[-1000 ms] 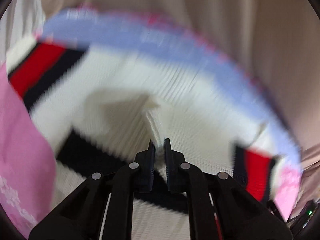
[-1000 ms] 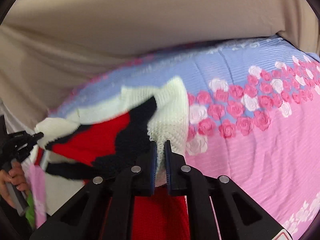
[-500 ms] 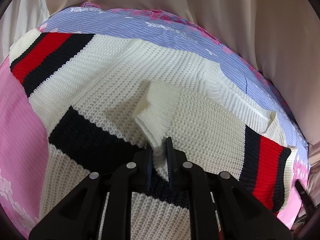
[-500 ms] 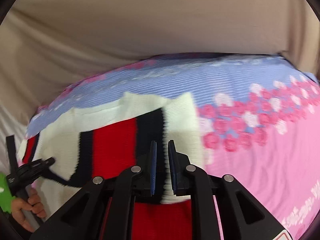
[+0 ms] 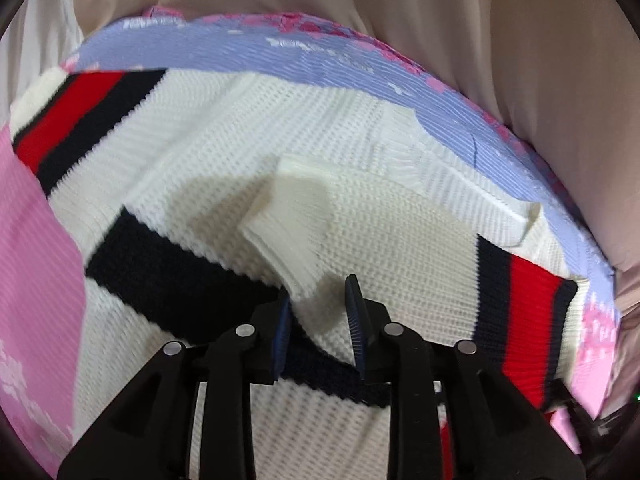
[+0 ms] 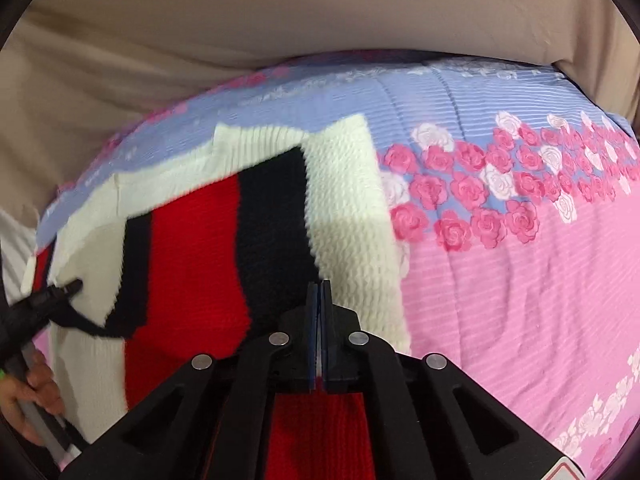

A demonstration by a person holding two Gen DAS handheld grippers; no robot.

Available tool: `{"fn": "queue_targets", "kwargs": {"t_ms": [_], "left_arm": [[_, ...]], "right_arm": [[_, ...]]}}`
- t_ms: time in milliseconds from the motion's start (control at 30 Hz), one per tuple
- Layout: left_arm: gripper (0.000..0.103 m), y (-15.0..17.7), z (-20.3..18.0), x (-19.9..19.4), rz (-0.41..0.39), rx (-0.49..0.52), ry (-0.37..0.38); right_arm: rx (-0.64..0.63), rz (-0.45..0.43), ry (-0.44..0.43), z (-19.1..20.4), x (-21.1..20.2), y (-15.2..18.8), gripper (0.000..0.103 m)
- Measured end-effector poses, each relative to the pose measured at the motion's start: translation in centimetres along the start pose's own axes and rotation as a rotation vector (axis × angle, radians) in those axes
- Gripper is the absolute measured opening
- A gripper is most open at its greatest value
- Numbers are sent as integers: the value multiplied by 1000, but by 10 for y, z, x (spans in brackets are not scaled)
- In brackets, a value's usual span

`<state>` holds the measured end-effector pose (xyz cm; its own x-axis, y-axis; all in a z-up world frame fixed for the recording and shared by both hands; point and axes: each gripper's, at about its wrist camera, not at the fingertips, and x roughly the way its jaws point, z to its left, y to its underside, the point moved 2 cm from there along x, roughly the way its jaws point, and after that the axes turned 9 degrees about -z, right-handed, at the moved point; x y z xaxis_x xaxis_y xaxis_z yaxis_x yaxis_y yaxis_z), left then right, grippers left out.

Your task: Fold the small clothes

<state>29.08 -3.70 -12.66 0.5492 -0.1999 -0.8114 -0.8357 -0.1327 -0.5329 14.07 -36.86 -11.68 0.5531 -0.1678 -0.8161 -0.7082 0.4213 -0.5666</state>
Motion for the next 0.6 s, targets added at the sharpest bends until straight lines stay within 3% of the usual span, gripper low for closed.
{"fn": "queue_targets", "kwargs": {"t_ms": [133, 267, 333, 533, 600], "left_arm": [[27, 4, 1, 0, 0, 35, -25], [27, 2, 5, 0, -11, 23, -36], [27, -2, 9, -4, -29, 7, -70], [27, -15, 55, -27, -54, -63, -83], [31, -22, 76, -39, -72, -89, -83]], "right_arm": [[61, -7, -20, -13, -9, 1, 0], [-11, -2, 30, -12, -4, 6, 0], [1, -6, 10, -17, -3, 6, 0], [5, -29, 42, -7, -26, 0, 1], [10, -45, 23, -1, -42, 3, 4]]}}
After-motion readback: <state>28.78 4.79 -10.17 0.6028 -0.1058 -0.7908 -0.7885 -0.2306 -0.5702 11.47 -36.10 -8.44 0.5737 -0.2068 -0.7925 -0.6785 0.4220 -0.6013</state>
